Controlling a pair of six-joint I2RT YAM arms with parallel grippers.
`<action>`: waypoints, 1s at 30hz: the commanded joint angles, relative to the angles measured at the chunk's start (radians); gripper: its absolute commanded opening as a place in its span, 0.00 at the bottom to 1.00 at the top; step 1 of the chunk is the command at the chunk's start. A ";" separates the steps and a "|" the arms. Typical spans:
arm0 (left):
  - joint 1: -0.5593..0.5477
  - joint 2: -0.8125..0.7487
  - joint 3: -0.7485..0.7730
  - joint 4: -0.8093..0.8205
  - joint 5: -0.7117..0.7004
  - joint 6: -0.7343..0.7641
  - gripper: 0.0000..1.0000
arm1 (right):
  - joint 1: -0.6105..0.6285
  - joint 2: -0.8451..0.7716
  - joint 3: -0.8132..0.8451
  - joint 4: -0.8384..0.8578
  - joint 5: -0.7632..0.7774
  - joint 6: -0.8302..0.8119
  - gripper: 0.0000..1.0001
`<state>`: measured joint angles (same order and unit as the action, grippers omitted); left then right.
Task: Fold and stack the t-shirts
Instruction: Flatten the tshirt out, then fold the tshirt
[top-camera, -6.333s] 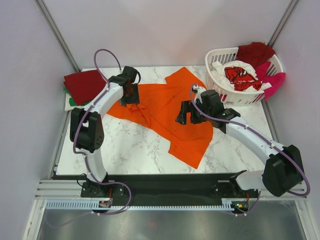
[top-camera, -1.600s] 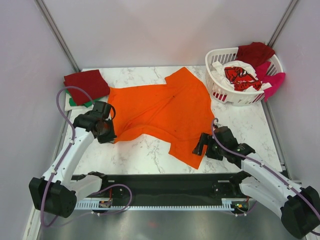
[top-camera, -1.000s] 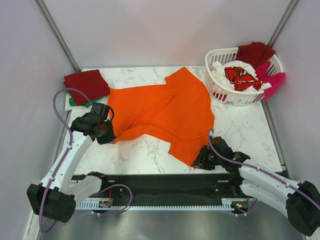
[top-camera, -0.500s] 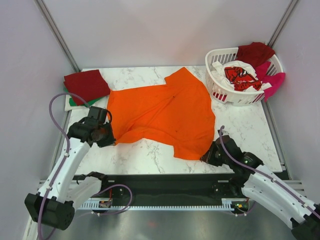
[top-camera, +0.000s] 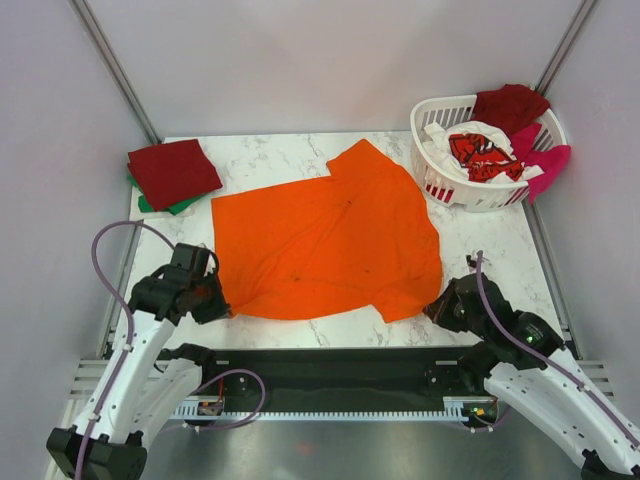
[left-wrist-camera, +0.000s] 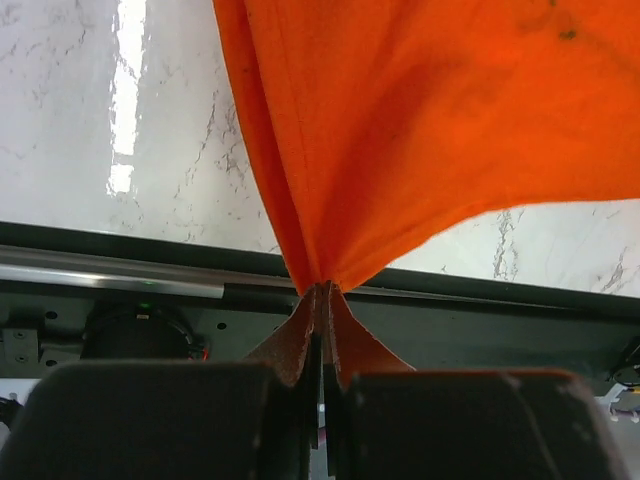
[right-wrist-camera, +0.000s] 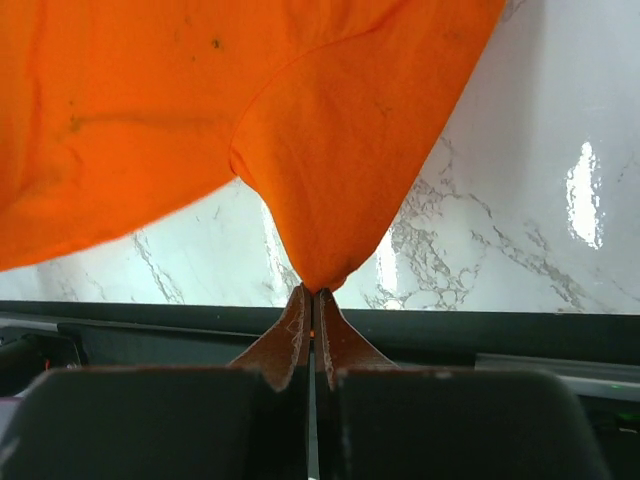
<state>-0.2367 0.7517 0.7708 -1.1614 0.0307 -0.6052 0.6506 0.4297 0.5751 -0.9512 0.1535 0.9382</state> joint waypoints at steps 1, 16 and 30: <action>0.002 -0.048 -0.022 -0.060 0.014 -0.077 0.02 | 0.003 0.007 0.080 -0.046 0.063 -0.009 0.00; 0.005 0.076 0.065 0.023 -0.026 -0.051 0.02 | 0.003 0.394 0.347 0.149 0.144 -0.231 0.00; 0.030 0.346 0.199 0.126 -0.118 0.062 0.02 | -0.028 0.814 0.592 0.313 0.138 -0.394 0.00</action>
<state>-0.2241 1.0710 0.9329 -1.0779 -0.0368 -0.6033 0.6373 1.1973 1.0889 -0.7033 0.2672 0.6083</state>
